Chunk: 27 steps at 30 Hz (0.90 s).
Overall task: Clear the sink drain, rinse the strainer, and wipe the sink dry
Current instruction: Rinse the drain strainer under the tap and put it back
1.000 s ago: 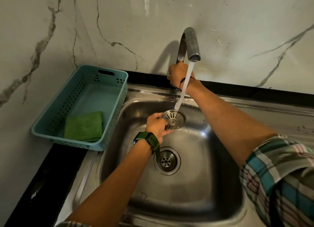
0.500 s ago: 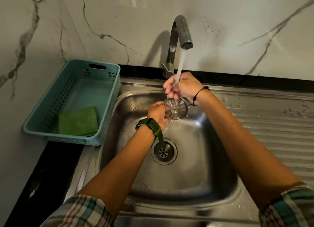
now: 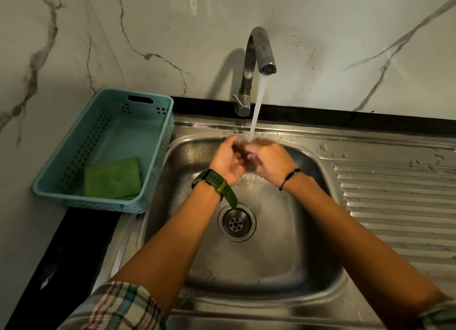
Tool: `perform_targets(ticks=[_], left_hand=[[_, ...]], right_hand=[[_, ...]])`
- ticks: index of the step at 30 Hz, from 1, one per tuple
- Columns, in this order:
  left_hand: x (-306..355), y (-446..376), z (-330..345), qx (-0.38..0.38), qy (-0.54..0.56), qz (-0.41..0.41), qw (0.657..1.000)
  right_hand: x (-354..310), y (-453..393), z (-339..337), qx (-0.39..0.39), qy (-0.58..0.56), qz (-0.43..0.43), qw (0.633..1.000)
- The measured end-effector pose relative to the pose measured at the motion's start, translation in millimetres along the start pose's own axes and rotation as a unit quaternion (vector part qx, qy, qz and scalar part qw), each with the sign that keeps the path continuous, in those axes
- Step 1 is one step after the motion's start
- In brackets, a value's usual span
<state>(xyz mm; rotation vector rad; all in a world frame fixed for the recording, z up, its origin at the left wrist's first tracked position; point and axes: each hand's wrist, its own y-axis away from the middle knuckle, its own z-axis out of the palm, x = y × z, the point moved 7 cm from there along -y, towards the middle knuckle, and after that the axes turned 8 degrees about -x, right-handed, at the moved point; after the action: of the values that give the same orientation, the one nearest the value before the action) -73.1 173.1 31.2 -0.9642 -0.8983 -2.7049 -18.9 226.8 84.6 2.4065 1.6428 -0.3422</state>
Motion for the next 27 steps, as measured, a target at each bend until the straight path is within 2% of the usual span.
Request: perform_targets(ticks=[1, 2, 3, 4, 5, 6, 7, 8, 9, 10, 11, 13, 15, 16, 17, 19, 22, 27], left_hand=[[1, -2, 1, -0.007, -0.001, 0.003, 1.000], [2, -3, 2, -0.014, -0.007, 0.007, 1.000], [1, -4, 3, -0.020, -0.014, 0.009, 1.000], [0, -5, 2, -0.018, -0.022, 0.009, 1.000], [-1, -5, 1, -0.009, -0.032, 0.008, 0.999], [-2, -5, -2, 0.007, -0.043, 0.006, 0.999], [-3, -4, -7, 0.028, -0.048, 0.001, 0.998], [-5, -3, -12, 0.047, -0.047, -0.005, 0.998], [-6, -3, -18, 0.060, -0.042, -0.010, 0.997], [-7, -2, -22, 0.069, -0.038, -0.013, 0.997], [-8, -1, -26, 0.076, -0.036, -0.016, 0.996], [-11, 0, -32, 0.088, -0.036, -0.018, 0.995], [-13, 0, -34, 0.086, -0.038, -0.017, 0.995], [-13, 0, -34, 0.083, -0.040, -0.015, 0.996], [-13, -1, -34, 0.080, -0.040, -0.015, 0.996], [-13, -1, -32, 0.073, -0.027, -0.014, 0.997], [-12, 1, -25, 0.060, -0.034, -0.007, 0.998], [-12, -2, -27, 0.063, -0.038, -0.005, 0.997]], right_hand=[[7, 2, -6, 0.042, -0.134, 0.030, 0.990], [16, 4, -10, 0.088, -0.268, 0.062, 0.957], [26, 5, -11, 0.132, -0.398, 0.107, 0.901], [34, 5, -8, 0.158, -0.514, 0.160, 0.827], [41, 3, -2, 0.166, -0.575, 0.215, 0.772], [44, 1, 3, 0.159, -0.576, 0.254, 0.761], [44, -4, 1, 0.138, -0.502, 0.268, 0.811], [40, -9, -3, 0.107, -0.401, 0.252, 0.874], [35, -14, -7, 0.094, -0.304, 0.225, 0.921], [29, -18, -13, 0.093, -0.243, 0.194, 0.946], [21, -19, -19, 0.096, -0.221, 0.166, 0.956], [8, -24, -22, 0.050, -0.260, 0.117, 0.957], [-4, -28, -14, -0.071, -0.321, 0.091, 0.940], [-7, -30, -12, -0.111, -0.307, 0.086, 0.941], [-7, -31, -13, -0.114, -0.273, 0.086, 0.951], [-3, -34, -19, -0.072, -0.239, 0.093, 0.964], [-1, -31, -14, -0.076, -0.327, 0.086, 0.938], [14, -25, -20, 0.000, -0.270, 0.114, 0.956]])
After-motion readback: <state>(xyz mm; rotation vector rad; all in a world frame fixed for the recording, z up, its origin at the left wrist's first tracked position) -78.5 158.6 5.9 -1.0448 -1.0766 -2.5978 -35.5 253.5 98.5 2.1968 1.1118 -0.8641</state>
